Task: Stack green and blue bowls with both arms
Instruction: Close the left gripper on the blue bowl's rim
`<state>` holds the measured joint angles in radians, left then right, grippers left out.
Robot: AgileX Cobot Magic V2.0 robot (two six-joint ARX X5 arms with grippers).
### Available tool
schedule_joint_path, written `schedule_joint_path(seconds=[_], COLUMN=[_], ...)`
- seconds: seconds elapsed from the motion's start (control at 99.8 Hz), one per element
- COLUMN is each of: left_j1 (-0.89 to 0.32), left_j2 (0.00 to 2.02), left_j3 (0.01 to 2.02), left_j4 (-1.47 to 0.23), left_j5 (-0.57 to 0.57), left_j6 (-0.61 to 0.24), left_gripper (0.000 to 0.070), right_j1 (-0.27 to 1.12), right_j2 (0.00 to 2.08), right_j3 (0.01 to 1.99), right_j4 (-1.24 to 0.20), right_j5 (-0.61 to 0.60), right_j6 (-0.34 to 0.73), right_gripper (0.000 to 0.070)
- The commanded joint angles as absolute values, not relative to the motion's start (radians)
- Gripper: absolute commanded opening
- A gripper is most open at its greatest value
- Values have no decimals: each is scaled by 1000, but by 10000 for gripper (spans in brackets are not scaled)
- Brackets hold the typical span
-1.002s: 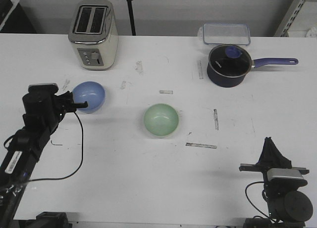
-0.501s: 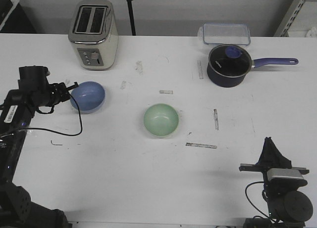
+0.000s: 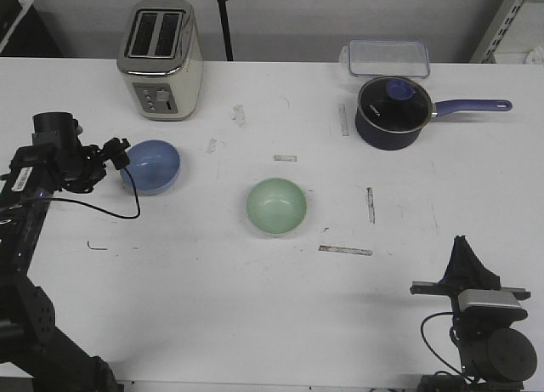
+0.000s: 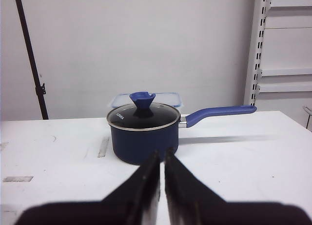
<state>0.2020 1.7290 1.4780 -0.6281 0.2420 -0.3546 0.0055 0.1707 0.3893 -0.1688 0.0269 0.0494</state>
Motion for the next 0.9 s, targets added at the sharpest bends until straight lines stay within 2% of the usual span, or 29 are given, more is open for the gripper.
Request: schedule_joint_path(seconds=[0.0,0.351,0.441,0.551,0.691,0.771,0.891], left_j1=[202,197,191,180,176,176,175], left_j2=[1763,1854,1876,1885,1885,1885,1885], left_j3=[1502,1502,1502,1502,1502,1502,1502], left_j4=[-622,-597,-599,-598,-597,-598,-601], left_j5=[247,244,245,245,244,244,244], left_j6=[-357,-357,-357,-357,-357,-357,-361], left_gripper=[412,391,314,301,115,41,19], right_j1=[6,6,6,6,6,6,6], right_j2=[169,169,169,169,169,169,169], right_j3=[391,391,391,391,391,391,391], right_j4=[-157,-157,-157,-157,-157,-157,-157], right_j5=[27,27,27,27,27,27,27], right_j6=[52,52,52,52,52,52,52], right_gripper=[9,9,9,9,9,9,9])
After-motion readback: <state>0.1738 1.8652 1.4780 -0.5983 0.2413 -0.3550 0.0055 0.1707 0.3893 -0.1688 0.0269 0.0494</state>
